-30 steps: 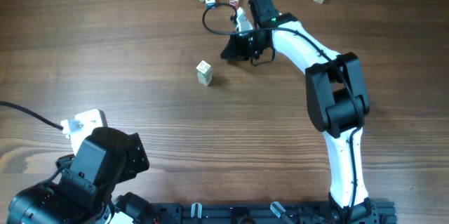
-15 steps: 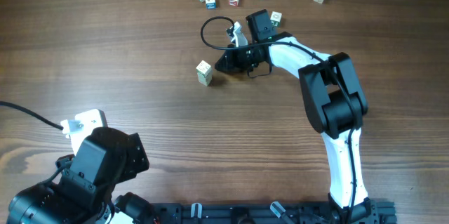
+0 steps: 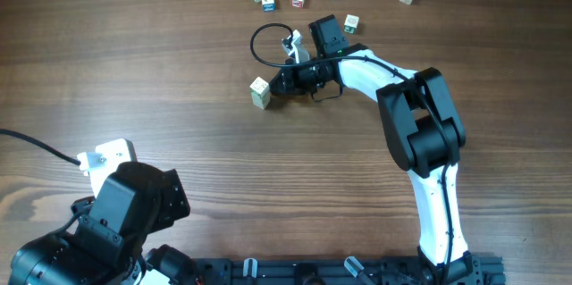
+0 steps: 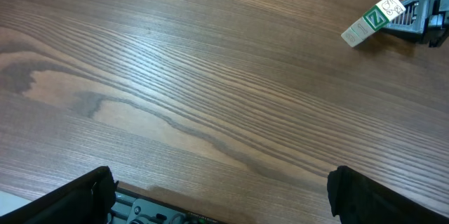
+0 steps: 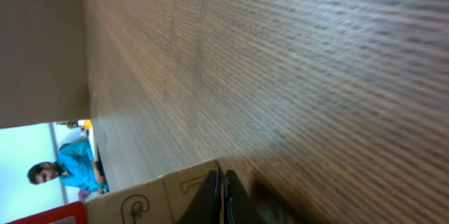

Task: Form a tower

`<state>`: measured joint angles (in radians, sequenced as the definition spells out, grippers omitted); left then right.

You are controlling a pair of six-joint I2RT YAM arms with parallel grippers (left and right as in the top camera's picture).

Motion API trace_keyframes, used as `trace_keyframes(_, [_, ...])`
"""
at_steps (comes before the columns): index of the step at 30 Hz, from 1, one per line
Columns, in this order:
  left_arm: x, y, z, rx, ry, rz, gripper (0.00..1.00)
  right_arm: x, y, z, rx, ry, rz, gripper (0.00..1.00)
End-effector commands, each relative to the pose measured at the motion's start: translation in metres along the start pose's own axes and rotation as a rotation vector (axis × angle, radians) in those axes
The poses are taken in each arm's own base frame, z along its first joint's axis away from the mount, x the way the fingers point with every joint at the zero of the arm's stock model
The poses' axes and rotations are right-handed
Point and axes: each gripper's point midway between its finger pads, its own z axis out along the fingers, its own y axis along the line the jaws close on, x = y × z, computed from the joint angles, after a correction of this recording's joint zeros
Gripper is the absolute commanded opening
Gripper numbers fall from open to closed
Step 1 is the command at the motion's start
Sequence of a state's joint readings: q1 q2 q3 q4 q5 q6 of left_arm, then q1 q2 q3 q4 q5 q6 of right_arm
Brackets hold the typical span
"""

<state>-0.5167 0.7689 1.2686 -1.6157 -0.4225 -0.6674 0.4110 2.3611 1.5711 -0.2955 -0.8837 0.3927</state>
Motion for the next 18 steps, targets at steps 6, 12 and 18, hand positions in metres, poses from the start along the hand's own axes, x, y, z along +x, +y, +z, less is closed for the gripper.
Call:
trace_keyframes(6, [-0.0027,0.0028,0.0003,-0.017,-0.015,0.007,1.00,0.0162,0.0002,0.0105,-0.023,0.054,0.030,0.04])
trace_keyframes(12, [-0.0027,0.0028,0.0003,-0.017,-0.015,0.007,1.00,0.0195,-0.0025,0.0104,-0.010,0.064,0.047,0.04])
trace_keyframes(18, [-0.0027,0.0028,0.0003,-0.017,-0.015,0.007,1.00,0.0215,-0.0031,0.0102,-0.007,0.071,0.057,0.04])
